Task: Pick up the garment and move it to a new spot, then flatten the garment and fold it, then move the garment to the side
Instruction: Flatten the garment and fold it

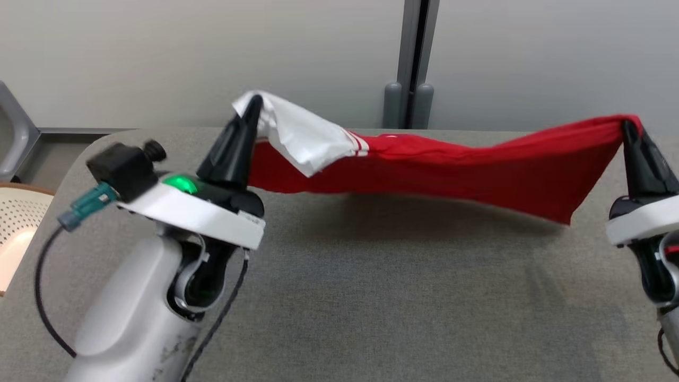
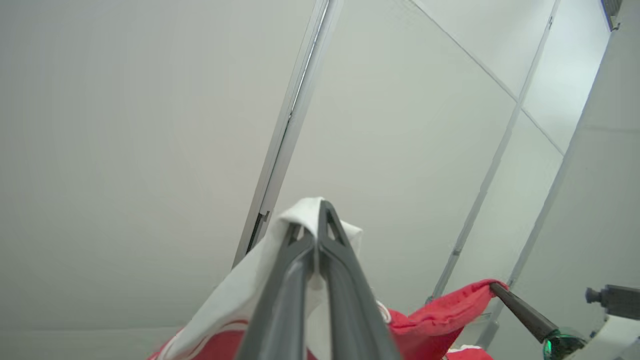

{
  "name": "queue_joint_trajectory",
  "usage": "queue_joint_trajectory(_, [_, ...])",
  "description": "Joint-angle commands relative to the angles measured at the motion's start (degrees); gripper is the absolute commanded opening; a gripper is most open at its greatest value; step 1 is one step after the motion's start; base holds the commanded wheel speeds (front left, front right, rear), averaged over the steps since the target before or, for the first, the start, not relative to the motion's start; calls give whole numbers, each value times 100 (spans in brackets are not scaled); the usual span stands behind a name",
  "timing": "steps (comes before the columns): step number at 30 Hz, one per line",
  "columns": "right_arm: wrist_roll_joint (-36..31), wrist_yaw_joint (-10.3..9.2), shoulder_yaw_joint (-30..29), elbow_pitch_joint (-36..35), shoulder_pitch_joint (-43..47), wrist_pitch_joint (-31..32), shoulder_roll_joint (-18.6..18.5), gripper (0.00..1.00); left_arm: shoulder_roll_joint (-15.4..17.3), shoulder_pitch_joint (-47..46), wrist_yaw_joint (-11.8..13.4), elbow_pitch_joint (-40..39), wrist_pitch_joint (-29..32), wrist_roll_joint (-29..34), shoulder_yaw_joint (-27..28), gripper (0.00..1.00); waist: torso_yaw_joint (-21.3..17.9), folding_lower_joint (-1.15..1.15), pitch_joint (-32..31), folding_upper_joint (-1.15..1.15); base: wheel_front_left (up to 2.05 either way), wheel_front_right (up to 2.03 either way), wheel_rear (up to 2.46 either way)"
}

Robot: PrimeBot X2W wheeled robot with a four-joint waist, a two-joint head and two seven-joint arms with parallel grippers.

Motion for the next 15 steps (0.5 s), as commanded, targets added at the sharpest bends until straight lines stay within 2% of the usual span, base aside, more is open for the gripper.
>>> queue_joint_trajectory(1, [81,-1,10,-141,-79,47,-105,0,45,-137,67,-153,68,-75,93,0,-63,0,-98,0,0,0,0])
queue_joint_trajectory(7, [882,0,-178,-1081,-444,571,-139,0,57,-715,608,-1242,644,-696,693,0,-202,0,-262,0,0,0,0])
queue_joint_trajectory(10, [1243,0,-362,-1418,-542,999,28,0,22,-930,914,-1562,767,-919,998,0,-268,0,-301,0,0,0,0])
queue_joint_trajectory(15, [1700,0,-848,-1789,-397,1854,424,0,6,-978,1217,-1858,957,-1066,1127,0,-332,0,-337,0,0,0,0])
